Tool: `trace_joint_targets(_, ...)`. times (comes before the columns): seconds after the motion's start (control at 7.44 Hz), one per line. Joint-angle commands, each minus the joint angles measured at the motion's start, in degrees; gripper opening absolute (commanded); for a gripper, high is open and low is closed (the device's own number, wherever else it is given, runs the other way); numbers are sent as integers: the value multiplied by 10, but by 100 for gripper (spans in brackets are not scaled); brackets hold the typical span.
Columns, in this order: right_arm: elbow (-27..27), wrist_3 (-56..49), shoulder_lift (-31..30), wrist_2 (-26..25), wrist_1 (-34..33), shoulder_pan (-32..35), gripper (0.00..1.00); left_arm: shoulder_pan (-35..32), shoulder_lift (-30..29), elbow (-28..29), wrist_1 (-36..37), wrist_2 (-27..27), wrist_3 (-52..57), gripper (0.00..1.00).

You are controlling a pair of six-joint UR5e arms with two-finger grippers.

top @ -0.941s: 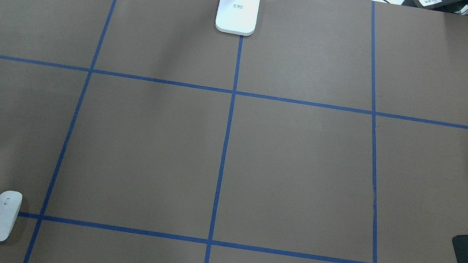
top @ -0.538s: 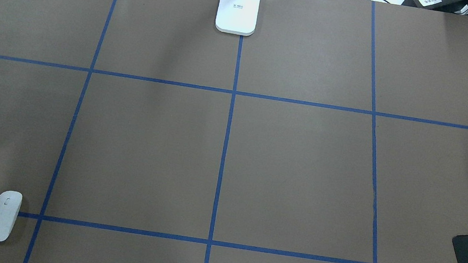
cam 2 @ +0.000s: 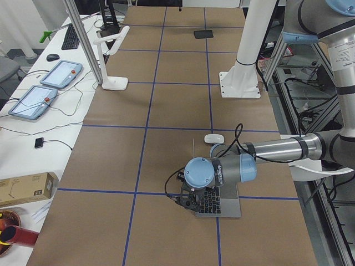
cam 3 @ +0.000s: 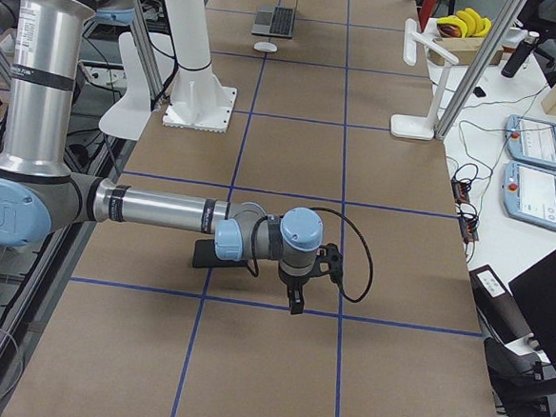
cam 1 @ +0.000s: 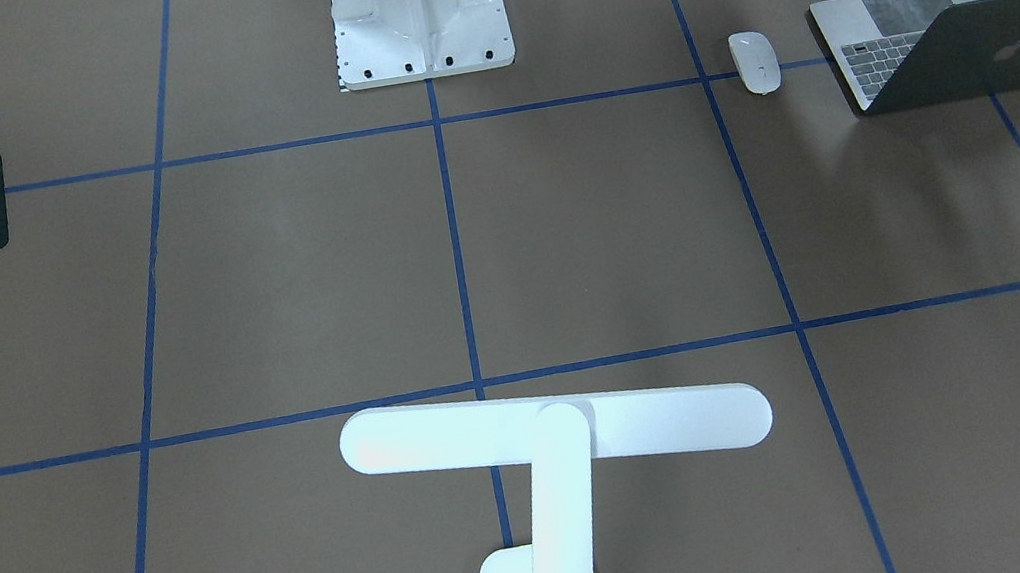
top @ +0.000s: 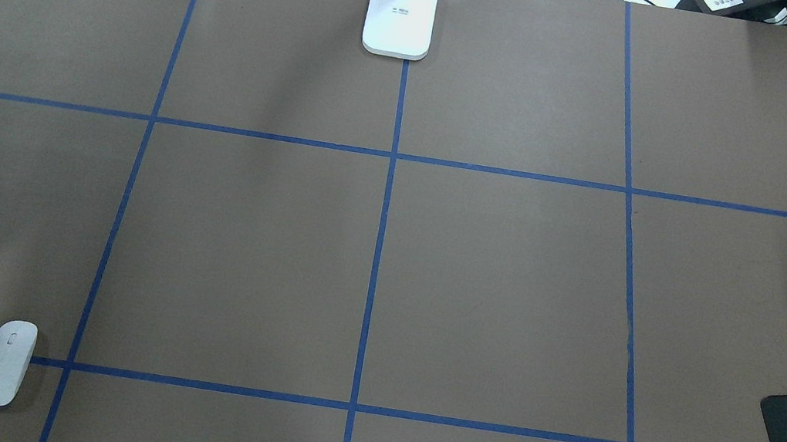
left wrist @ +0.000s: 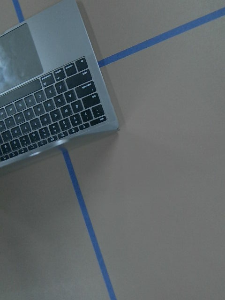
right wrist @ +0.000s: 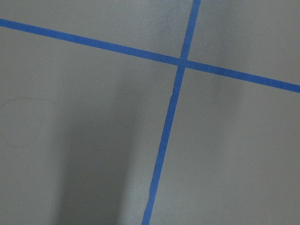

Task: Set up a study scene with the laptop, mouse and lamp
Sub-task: 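Reach the left gripper down to the silver laptop's edge and grasp it, then lift the laptop with the left gripper and carry it toward the lamp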

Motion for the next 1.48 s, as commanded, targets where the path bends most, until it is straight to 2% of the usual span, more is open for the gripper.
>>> trace_joint_targets(0.0,0,0,0,0,0,0,100,31,0,2,-47,-9,-53,100)
trace_joint_targets(0.81,13,0,-11,1,0,0,100,54,0,2,-56,-25,-53,100)
trace_joint_targets(0.94,13,-1,-11,1,0,0,100,54,0,2,-60,-26,-52,97)
trace_joint_targets(1.08,13,0,-10,1,0,0,100,55,1,3,-64,-26,-53,82)
trace_joint_targets(1.34,13,-1,-11,1,0,0,100,55,1,9,-67,-38,-54,33)
